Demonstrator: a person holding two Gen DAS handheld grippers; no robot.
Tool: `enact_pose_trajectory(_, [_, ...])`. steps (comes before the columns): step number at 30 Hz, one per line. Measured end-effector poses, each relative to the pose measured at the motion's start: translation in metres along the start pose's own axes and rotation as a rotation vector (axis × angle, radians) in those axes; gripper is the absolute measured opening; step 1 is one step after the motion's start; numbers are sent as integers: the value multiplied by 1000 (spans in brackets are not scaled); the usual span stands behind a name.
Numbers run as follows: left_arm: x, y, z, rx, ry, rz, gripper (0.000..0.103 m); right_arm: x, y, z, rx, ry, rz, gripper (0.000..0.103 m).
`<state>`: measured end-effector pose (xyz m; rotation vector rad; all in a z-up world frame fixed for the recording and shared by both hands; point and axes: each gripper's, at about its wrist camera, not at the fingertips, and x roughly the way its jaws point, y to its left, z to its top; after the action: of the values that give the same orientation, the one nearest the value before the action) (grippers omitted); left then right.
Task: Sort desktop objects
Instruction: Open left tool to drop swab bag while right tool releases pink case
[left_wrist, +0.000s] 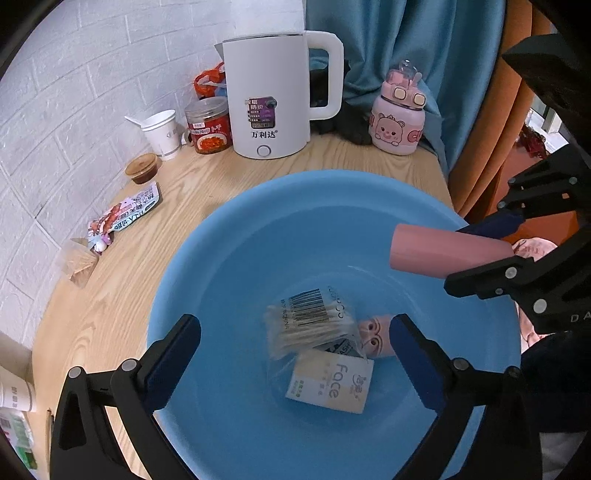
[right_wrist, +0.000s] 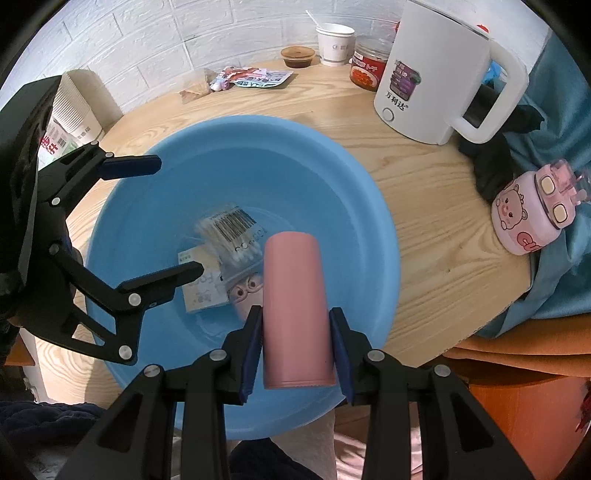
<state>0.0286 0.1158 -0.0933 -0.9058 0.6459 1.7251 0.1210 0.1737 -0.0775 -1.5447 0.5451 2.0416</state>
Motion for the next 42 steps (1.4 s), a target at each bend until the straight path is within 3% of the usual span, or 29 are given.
enact_pose_trajectory(10, [-23,11,-9,-35,-42,10,103,-1,3,1,-4,-4,-1,36])
enact_pose_trajectory(27, [-85,2,-38,33,-124,1,103,12,16,10,-83,-24,-1,36])
enact_pose_trajectory(42, [-90,14,-54,-34,-117,24,103,39,20,18,-128,-25,-23,36])
